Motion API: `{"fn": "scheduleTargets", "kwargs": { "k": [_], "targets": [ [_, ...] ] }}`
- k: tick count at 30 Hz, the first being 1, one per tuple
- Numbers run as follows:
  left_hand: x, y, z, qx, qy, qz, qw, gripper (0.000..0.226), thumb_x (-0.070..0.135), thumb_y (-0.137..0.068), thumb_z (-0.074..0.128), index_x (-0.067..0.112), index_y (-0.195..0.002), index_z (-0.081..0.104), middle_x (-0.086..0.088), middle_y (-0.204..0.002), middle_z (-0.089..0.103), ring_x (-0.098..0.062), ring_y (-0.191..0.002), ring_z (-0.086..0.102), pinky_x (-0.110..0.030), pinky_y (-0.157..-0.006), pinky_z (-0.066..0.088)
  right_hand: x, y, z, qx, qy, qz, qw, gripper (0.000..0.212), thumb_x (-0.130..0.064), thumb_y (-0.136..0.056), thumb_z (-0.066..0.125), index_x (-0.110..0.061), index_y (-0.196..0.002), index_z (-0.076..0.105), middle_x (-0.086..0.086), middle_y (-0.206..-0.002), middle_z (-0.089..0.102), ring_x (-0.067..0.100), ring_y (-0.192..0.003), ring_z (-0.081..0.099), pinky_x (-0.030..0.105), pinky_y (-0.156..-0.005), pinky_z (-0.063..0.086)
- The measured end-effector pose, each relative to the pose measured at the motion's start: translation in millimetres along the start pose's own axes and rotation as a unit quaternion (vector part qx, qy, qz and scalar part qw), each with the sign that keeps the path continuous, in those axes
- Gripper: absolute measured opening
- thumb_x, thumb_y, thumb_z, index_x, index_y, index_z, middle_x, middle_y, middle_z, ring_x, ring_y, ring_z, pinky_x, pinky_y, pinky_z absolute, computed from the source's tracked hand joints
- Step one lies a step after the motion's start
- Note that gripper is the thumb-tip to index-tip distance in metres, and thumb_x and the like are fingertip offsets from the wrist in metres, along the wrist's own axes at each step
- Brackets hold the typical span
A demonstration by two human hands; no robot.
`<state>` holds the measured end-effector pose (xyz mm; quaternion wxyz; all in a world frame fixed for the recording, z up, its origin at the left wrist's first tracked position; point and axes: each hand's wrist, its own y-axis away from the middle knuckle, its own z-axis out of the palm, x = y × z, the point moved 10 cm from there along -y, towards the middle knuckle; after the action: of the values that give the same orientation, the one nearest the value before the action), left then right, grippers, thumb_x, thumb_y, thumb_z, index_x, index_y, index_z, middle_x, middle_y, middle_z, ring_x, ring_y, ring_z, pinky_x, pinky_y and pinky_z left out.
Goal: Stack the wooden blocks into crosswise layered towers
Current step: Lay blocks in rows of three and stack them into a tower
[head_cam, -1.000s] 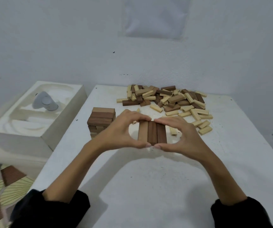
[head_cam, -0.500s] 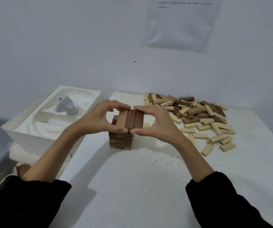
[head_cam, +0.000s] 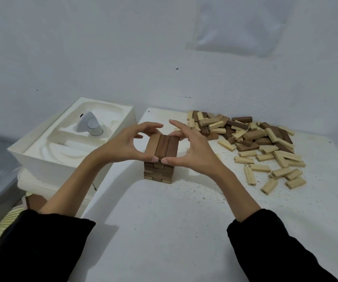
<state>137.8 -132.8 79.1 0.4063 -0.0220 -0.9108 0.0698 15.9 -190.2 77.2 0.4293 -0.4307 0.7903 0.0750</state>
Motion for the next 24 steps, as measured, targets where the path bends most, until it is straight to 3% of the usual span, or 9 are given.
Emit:
{"fn": "scheduleTargets", "kwargs": {
  "k": [11,24],
  "targets": [
    [-7.1,1.8,1.2,-0.010,0.012,-0.017,1.000,0.090,0.052,-0.055,0.076,0.032,-0.136,0.042,0.013,-0.124,0.057,-0.003,-0.118,0.050,-0.029,-0.102,0.039,6.7,7.2,2.7,-0.013,-0.038,0.012,0.999,0.098,-0.034,-0.062,0.085,-0.037,-0.142,0.029,-0.014,-0.126,0.050,0.005,-0.116,0.042,0.009,-0.087,0.028],
    [-8.3,0.6,3.5,-0.007,0.028,-0.017,0.999,0.088,0.049,-0.056,0.077,0.031,-0.136,0.043,0.014,-0.122,0.059,-0.001,-0.117,0.051,-0.033,-0.103,0.039,16.9,10.0,4.6,0.004,-0.069,0.021,0.997,0.091,-0.029,-0.066,0.084,-0.036,-0.141,0.032,-0.015,-0.124,0.051,0.008,-0.115,0.045,0.018,-0.091,0.030]
  ]
}}
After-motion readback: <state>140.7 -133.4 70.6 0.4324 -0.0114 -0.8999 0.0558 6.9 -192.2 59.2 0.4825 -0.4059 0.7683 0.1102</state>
